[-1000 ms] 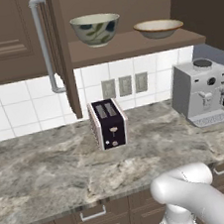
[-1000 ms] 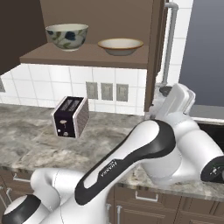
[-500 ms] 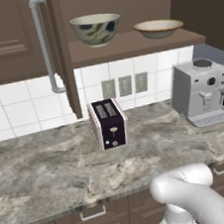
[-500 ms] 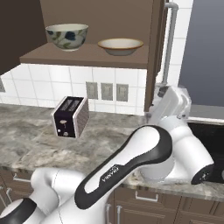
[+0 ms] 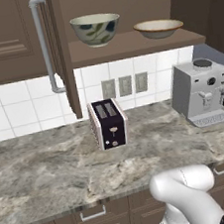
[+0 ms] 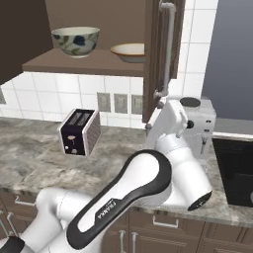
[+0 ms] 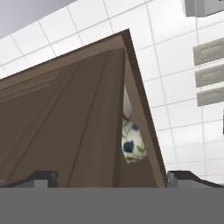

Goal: Open the cabinet. Pick the bowls from the counter and place them in the cabinet. Then close the cabinet.

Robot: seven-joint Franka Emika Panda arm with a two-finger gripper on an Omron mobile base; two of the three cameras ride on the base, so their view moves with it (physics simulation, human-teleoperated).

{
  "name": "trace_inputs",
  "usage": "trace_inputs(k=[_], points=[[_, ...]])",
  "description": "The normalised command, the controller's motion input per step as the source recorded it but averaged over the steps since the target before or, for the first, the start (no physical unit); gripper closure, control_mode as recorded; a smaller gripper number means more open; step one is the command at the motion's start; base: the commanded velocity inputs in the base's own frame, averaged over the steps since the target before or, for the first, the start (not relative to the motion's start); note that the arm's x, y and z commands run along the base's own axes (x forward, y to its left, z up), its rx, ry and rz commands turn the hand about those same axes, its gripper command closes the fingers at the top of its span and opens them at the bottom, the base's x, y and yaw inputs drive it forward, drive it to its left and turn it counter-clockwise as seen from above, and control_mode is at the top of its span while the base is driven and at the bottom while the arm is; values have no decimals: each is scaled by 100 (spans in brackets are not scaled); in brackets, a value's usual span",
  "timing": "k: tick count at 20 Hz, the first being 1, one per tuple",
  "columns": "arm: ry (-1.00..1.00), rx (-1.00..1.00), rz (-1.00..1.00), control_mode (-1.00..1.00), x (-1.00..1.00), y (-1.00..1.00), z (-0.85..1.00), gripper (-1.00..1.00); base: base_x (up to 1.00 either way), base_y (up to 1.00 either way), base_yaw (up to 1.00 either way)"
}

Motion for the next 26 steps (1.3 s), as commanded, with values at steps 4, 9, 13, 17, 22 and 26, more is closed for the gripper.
trace_inputs(k=[4,9,13,17,22,26], points=[[-24,-3,0,-100,1,93,11,-100,0,0,0],[-13,-9,0,-100,43,100,0,-100,0,0,0],[-6,-10,0,-100,52,100,0,-100,0,0,0],[0,-8,0,-100,56,89,0,-100,0,0,0],[0,-5,0,-100,61,69,0,-100,0,0,0],[14,-4,0,-100,64,47,1,-100,0,0,0]])
